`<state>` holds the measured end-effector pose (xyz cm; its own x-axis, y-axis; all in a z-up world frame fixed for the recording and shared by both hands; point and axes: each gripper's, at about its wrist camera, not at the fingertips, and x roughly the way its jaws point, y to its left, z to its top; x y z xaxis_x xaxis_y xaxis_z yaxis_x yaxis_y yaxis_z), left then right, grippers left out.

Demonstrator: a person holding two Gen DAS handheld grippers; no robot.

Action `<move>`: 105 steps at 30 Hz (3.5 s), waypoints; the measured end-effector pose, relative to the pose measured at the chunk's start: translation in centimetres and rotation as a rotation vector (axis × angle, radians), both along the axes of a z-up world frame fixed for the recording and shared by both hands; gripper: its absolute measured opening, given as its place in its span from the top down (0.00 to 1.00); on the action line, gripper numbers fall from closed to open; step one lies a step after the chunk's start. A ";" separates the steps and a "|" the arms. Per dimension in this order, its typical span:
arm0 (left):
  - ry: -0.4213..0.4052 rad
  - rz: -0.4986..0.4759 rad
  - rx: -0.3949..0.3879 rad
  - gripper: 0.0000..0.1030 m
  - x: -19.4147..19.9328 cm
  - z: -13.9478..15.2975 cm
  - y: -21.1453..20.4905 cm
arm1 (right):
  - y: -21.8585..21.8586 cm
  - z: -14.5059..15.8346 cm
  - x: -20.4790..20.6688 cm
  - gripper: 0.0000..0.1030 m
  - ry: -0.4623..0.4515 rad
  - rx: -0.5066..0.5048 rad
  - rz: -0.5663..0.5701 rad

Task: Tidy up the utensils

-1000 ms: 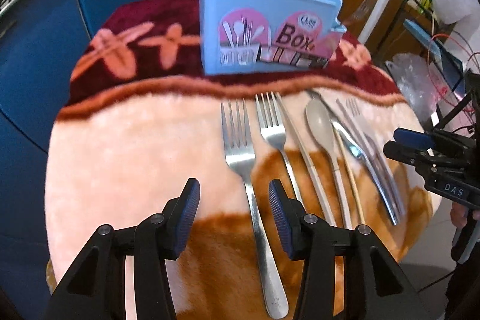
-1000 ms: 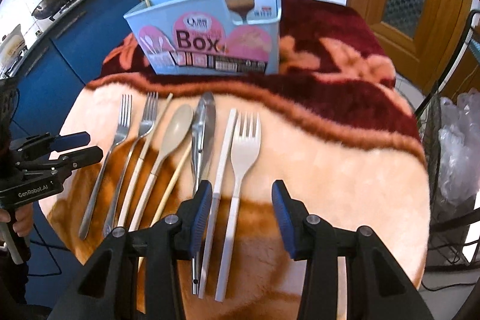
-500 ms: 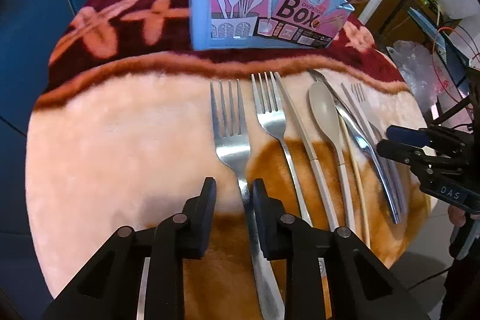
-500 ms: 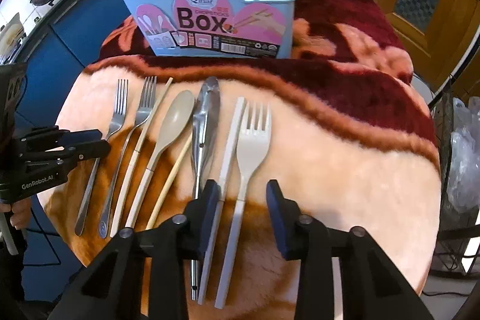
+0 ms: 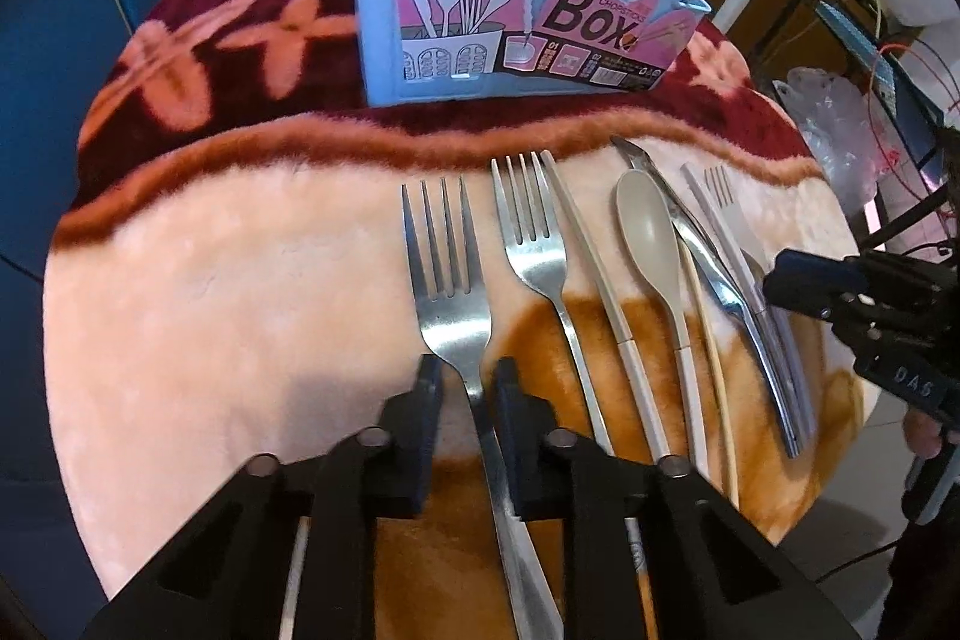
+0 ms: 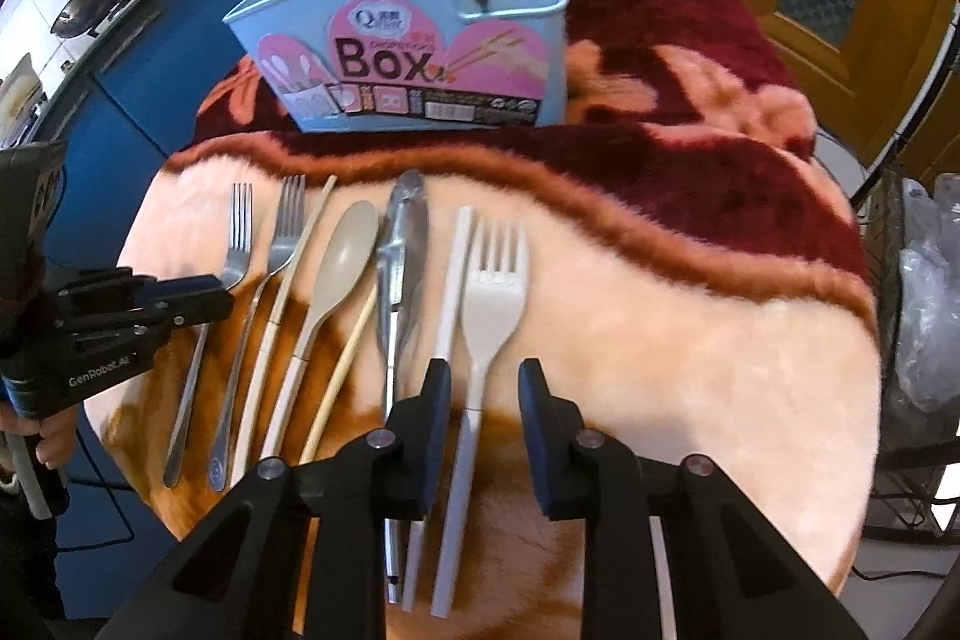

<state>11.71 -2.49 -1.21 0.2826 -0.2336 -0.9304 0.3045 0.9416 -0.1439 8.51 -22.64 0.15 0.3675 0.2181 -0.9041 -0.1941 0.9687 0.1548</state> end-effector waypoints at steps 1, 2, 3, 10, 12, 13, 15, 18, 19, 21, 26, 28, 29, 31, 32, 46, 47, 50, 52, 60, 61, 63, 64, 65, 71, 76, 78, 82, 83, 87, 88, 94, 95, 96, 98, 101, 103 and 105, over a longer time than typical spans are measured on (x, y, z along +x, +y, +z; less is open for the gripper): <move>-0.001 0.004 -0.011 0.91 -0.1 0.0 0.1 | -0.2 0.0 0.0 0.75 0.000 -0.002 -0.004; 0.001 0.010 -0.031 0.92 -0.2 0.1 0.2 | -0.3 -0.1 0.0 0.75 0.004 -0.003 -0.011; 0.002 0.013 -0.050 0.93 -0.3 0.2 0.3 | -0.3 -0.3 0.2 0.75 0.007 -0.005 -0.016; -0.075 0.029 -0.143 0.94 -2.0 1.2 1.3 | 0.3 -1.1 1.0 0.76 0.032 -0.007 -0.017; -0.104 0.031 -0.153 0.94 -2.3 1.5 1.2 | 0.7 -1.5 1.4 0.78 0.033 -0.017 -0.018; -0.126 0.030 -0.160 0.94 -2.6 1.7 1.3 | 0.8 -1.5 1.5 0.78 0.027 -0.021 -0.018; -0.160 0.033 -0.168 0.94 -2.9 2.1 1.5 | 0.7 -1.5 1.5 0.86 0.020 -0.016 -0.027; -0.228 0.040 -0.184 0.94 -3.5 2.8 1.8 | 0.4 -1.4 1.1 0.86 -0.009 0.001 -0.042; -0.260 0.043 -0.191 0.94 -3.8 3.2 1.9 | 0.3 -1.3 0.8 0.86 -0.026 0.011 -0.049; -0.310 0.045 -0.206 0.94 -4.3 3.7 2.1 | 0.0 -1.0 0.1 0.87 -0.073 0.047 -0.067; -0.419 0.063 -0.245 0.94 -5.1 5.1 2.6 | -0.5 0.3 -2.4 0.87 -0.214 0.107 -0.100; -0.473 0.067 -0.251 0.94 -5.4 5.8 2.7 | -0.8 1.1 -3.4 0.87 -0.276 0.126 -0.111; -0.491 0.069 -0.251 0.94 -5.6 6.2 2.8 | -1.0 1.5 -3.7 0.87 -0.301 0.140 -0.116; -0.536 0.079 -0.250 0.94 -5.8 7.0 2.8 | -1.3 2.3 -4.1 0.88 -0.351 0.163 -0.123; -0.560 0.086 -0.252 0.95 -5.9 7.4 2.8 | -1.5 2.8 -4.3 0.88 -0.380 0.170 -0.127; -0.766 0.130 -0.265 1.00 -3.3 13.7 2.7 | -2.5 6.8 -3.5 0.88 -0.619 0.186 -0.143; -0.778 0.131 -0.263 1.00 -3.0 14.3 2.6 | -2.6 6.9 -3.3 0.88 -0.625 0.191 -0.144; -0.808 0.119 -0.259 1.00 -2.2 15.8 2.1 | -2.8 6.8 -2.8 0.88 -0.629 0.198 -0.142; -0.798 0.112 -0.257 1.00 -1.5 16.4 1.7 | -3.0 6.7 -2.7 0.88 -0.625 0.205 -0.142; -0.684 0.155 -0.226 0.99 0.7 14.1 2.5 | -3.2 6.4 -1.8 0.88 -0.616 0.205 -0.142; -0.656 0.171 -0.223 0.98 1.2 13.4 3.0 | -3.3 6.5 -1.8 0.88 -0.618 0.205 -0.142; -0.608 0.205 -0.211 0.93 2.0 12.3 4.0 | -3.3 6.8 -1.6 0.88 -0.628 0.208 -0.144; -0.583 0.227 -0.201 0.89 2.5 11.6 4.7 | -3.3 6.8 -1.6 0.88 -0.631 0.208 -0.144; -0.565 0.244 -0.191 0.86 2.8 11.1 5.3 | -3.3 6.9 -1.5 0.88 -0.633 0.208 -0.144; -0.449 0.343 -0.128 0.69 5.2 7.6 9.2 | -3.0 6.9 -0.9 0.88 -0.632 0.214 -0.140; -0.351 0.438 -0.104 0.69 7.2 4.7 12.7 | -2.8 6.7 -0.5 0.88 -0.622 0.212 -0.136; -0.312 0.469 -0.108 0.69 7.9 3.4 13.8 | -2.8 6.7 -0.3 0.88 -0.619 0.213 -0.140; -0.221 0.496 -0.147 0.69 9.4 1.1 15.4 | -2.9 6.6 0.1 0.88 -0.615 0.210 -0.146; -0.209 0.503 -0.151 0.69 9.7 0.8 15.6 | -2.9 6.6 0.2 0.88 -0.613 0.210 -0.148; -0.176 0.527 -0.163 0.69 10.8 -0.3 16.2 | -2.7 6.4 0.4 0.88 -0.607 0.203 -0.151; -0.174 0.530 -0.160 0.68 11.1 -0.5 16.3 | -2.7 6.3 0.5 0.88 -0.604 0.202 -0.151; -0.149 0.535 -0.174 0.67 12.8 -1.6 16.1 | -2.7 5.9 1.0 0.88 -0.589 0.200 -0.161; -0.148 0.536 -0.175 0.67 13.1 -1.8 16.0 | -2.7 5.8 1.1 0.88 -0.587 0.199 -0.162; -0.153 0.536 -0.175 0.67 13.3 -2.0 15.8 | -2.7 5.7 1.1 0.88 -0.586 0.199 -0.162; -0.176 0.535 -0.171 0.67 13.4 -2.1 15.6 | -2.7 5.6 1.2 0.88 -0.583 0.196 -0.165; -0.205 0.530 -0.161 0.72 13.3 -2.1 15.4 | -2.9 5.4 1.5 0.88 -0.573 0.197 -0.172; -0.235 0.527 -0.168 0.86 13.0 -1.9 15.5 | -3.0 5.2 1.6 0.88 -0.568 0.203 -0.175; -0.258 0.531 -0.214 0.92 12.6 -1.4 16.0 | -3.0 5.1 1.6 0.88 -0.564 0.205 -0.176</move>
